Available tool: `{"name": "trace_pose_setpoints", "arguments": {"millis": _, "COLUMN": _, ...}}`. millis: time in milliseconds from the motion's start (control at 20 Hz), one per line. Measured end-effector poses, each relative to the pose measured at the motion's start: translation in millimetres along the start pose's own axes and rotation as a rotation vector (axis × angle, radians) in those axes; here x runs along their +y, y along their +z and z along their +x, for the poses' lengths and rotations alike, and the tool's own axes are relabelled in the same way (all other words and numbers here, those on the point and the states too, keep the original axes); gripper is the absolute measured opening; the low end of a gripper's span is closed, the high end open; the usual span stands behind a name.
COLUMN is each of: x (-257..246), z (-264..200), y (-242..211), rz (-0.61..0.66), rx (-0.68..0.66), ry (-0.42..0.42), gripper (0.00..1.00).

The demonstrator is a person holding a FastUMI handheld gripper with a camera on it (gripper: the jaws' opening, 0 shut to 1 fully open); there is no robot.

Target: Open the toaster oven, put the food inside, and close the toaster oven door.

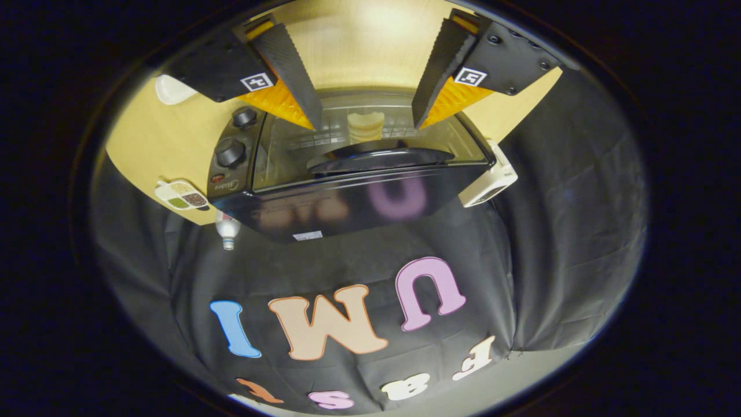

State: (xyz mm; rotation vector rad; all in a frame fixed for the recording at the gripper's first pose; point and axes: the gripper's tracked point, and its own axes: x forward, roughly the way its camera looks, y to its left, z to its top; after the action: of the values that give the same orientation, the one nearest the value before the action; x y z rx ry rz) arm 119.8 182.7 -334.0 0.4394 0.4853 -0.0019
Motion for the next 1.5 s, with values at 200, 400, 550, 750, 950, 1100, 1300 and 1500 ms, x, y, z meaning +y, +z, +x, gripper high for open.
{"name": "trace_pose_setpoints", "arguments": {"millis": 200, "x": -0.6, "z": -5.4, "y": 1.3, "rz": -0.006, "rx": -0.005, "ry": 0.005, "gripper": 0.97}}
{"name": "trace_pose_setpoints", "arguments": {"millis": 400, "x": 2.6, "z": -28.4, "y": 11.5, "rz": -0.030, "rx": -0.055, "ry": 0.027, "gripper": 0.98}}
{"name": "trace_pose_setpoints", "arguments": {"millis": 550, "x": 12.2, "z": -61.0, "y": 34.9, "rz": -0.050, "rx": -0.153, "ry": 0.063, "gripper": 0.98}}
{"name": "trace_pose_setpoints", "arguments": {"millis": 750, "x": 19.2, "z": -107.2, "y": 70.8, "rz": -0.077, "rx": -0.252, "ry": 0.094, "gripper": 0.98}}
{"name": "trace_pose_setpoints", "arguments": {"millis": 950, "x": 4.9, "z": -144.4, "y": 114.2, "rz": -0.091, "rx": -0.342, "ry": 0.080, "gripper": 0.98}}
{"name": "trace_pose_setpoints", "arguments": {"millis": 1100, "x": -11.0, "z": -165.4, "y": 135.5, "rz": -0.101, "rx": -0.386, "ry": 0.048, "gripper": 0.98}}
{"name": "trace_pose_setpoints", "arguments": {"millis": 1300, "x": -30.0, "z": -183.1, "y": 139.6, "rz": -0.132, "rx": -0.417, "ry": 0.014, "gripper": 0.98}}
{"name": "trace_pose_setpoints", "arguments": {"millis": 1500, "x": -45.5, "z": -195.2, "y": 125.5, "rz": -0.149, "rx": -0.401, "ry": -0.005, "gripper": 0.98}}
